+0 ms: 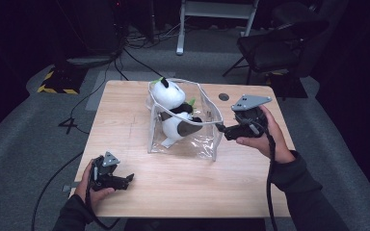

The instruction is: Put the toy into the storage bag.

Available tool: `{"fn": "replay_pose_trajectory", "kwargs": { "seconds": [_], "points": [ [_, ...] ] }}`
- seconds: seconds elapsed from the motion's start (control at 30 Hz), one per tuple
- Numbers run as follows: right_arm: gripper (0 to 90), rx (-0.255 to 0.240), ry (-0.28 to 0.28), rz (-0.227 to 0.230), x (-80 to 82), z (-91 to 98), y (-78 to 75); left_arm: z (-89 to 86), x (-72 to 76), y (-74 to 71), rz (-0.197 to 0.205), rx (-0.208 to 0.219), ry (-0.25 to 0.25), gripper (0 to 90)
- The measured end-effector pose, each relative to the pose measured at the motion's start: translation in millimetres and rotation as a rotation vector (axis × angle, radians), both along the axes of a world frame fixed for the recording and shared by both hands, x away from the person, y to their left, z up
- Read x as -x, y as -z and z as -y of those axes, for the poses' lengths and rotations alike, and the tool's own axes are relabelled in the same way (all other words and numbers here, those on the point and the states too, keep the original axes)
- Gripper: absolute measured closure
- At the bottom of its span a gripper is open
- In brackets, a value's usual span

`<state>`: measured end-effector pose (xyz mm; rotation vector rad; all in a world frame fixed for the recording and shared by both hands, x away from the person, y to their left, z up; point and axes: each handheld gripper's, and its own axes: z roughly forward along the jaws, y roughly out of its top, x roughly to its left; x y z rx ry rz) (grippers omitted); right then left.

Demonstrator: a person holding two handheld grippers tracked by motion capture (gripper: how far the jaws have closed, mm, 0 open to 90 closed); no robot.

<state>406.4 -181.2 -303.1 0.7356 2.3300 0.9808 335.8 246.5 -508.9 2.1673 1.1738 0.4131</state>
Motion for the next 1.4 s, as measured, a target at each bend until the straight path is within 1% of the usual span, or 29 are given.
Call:
{"fn": "replay_pose_trajectory", "kwargs": {
  "seconds": [0.33,0.5,0.63,0.83,1.07,1.2,1.4],
  "points": [
    [19.6,0.011,0.003,-0.008,2.2,9.6,10.1,0.0,0.0,0.0,0.000,0.000,0.000,0.6],
    [19.5,0.015,0.012,-0.019,3.8,16.1,18.6,0.0,0.0,0.0,0.000,0.000,0.000,0.6],
    [19.4,0.030,0.013,-0.024,6.6,21.5,26.9,0.0,0.0,0.0,0.000,0.000,0.000,0.6],
    [19.3,0.040,0.031,-0.024,10.5,31.0,33.9,0.0,0.0,0.0,0.000,0.001,0.000,0.6],
    [19.3,0.048,0.037,-0.024,15.0,41.7,41.7,0.0,0.0,0.0,0.000,0.000,0.000,0.6],
    [19.2,0.058,0.036,-0.027,17.4,46.9,49.0,0.1,0.0,0.0,0.000,0.001,-0.001,0.6],
    [19.2,0.087,0.030,-0.037,19.5,54.5,62.2,0.0,0.0,0.0,0.000,0.000,0.000,0.6]
  ]
}}
